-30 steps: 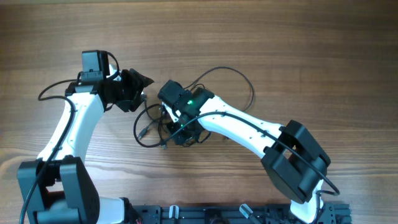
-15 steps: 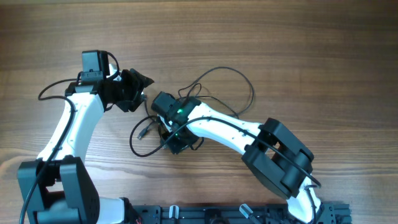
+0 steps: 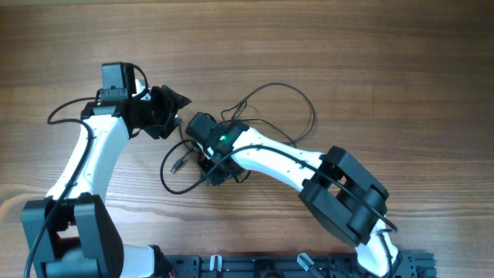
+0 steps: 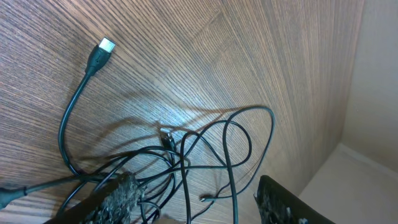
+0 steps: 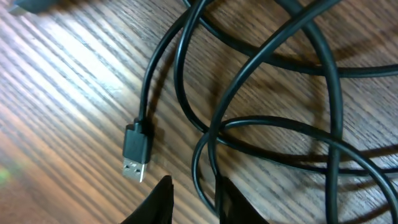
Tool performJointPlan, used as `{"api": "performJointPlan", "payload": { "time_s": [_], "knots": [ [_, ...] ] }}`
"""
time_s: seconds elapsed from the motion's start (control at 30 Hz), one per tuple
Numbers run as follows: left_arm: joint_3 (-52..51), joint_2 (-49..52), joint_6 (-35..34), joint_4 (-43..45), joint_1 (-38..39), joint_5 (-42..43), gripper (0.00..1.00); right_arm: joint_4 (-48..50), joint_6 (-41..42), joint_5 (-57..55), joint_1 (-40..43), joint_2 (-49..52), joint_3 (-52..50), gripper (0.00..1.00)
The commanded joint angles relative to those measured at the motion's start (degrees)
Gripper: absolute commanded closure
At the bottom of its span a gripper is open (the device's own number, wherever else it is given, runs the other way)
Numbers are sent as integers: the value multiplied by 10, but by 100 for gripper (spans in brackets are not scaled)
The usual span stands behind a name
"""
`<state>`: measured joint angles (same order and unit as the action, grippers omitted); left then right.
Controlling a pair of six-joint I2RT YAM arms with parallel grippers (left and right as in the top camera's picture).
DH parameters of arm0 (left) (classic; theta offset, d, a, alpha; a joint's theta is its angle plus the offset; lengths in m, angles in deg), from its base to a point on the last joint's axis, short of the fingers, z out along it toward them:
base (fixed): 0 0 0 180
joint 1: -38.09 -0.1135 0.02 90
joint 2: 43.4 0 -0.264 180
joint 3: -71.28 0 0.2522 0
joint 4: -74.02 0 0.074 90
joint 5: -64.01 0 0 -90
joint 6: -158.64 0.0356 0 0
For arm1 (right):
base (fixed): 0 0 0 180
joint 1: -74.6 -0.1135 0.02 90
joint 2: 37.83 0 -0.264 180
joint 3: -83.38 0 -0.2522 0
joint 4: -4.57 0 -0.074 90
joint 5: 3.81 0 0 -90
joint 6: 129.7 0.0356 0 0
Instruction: Untangle cables
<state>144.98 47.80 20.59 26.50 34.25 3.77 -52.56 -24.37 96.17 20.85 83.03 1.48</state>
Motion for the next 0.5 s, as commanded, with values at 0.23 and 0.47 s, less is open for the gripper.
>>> {"api": "performJointPlan", "payload": {
  "time_s": [0.23,0.47],
  "knots": [
    [0,4,14,-2,-3,-20,36,-73,-117,-37,-7,46,32,71],
    [0,4,14,-2,-3,-24,36,-58,-184,-70,-63,47,31,78]
  ]
}}
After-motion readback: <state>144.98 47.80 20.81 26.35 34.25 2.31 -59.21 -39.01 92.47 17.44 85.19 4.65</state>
